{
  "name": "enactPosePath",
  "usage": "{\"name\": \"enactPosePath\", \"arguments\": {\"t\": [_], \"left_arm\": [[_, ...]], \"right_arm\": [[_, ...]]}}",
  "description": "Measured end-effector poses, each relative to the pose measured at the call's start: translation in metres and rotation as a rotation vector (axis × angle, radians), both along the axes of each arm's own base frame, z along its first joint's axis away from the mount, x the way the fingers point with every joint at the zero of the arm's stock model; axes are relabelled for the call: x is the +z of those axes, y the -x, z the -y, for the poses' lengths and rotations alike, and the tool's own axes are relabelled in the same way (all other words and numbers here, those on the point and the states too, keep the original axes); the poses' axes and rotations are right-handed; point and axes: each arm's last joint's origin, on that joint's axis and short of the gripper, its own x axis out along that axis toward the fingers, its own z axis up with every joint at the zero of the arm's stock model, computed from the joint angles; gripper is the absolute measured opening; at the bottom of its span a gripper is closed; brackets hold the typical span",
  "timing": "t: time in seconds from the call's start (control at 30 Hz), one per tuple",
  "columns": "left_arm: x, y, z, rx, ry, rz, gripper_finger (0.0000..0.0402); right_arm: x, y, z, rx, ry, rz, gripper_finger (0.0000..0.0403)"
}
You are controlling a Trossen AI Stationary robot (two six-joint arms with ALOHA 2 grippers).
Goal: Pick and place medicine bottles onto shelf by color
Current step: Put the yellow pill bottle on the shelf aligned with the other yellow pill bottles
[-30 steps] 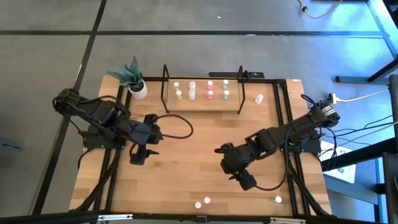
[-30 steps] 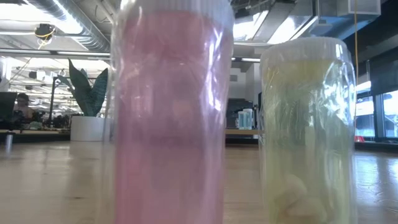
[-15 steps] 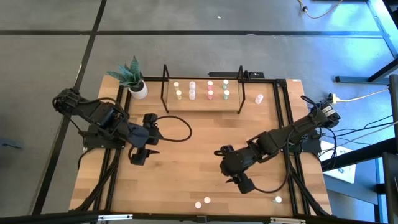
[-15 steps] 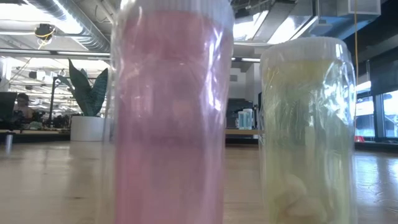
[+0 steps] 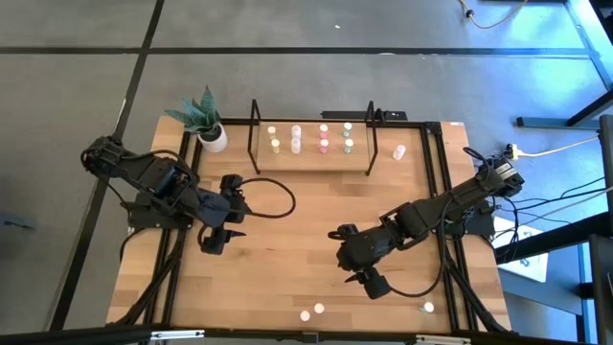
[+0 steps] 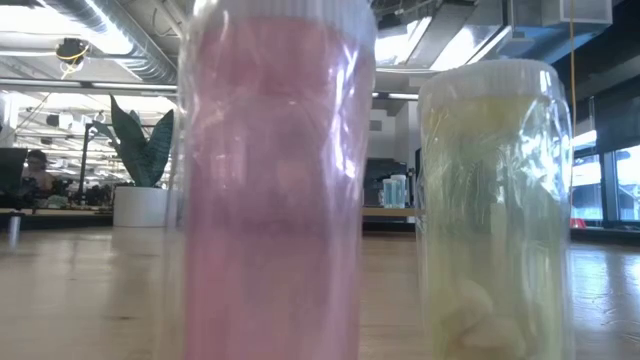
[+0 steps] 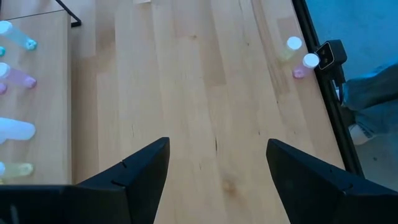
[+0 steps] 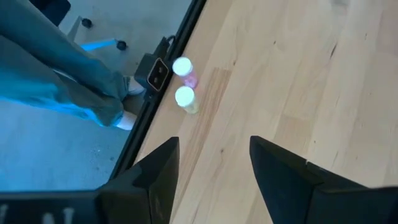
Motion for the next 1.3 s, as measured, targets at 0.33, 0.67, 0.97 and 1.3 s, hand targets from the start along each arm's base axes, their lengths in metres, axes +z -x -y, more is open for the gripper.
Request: {"name": "enactPosePath", "arguments": {"t": [0.33, 0.67, 0.97, 1.3], "left_arm": [[0.000, 0.000, 0.000, 0.000, 0.000, 0.000, 0.0262], [0.000, 0.000, 0.000, 0.000, 0.001, 0.001, 0.0262], [0.000, 0.000, 0.000, 0.000, 0.001, 0.002, 0.0262], [0.000, 0.000, 0.000, 0.000, 0.001, 0.002, 0.0262]], "right_arm": [[0.000, -0.006, -0.002, -0.020, 0.003, 0.050, 0.0197], [0.001, -0.014, -0.003, -0.069, 0.052, 0.149, 0.0253], [-0.006, -0.018, -0.006, -0.090, 0.087, 0.149, 0.0349], [-0.041, -0.039, -0.033, -0.022, 0.090, 0.157, 0.0352]]}}
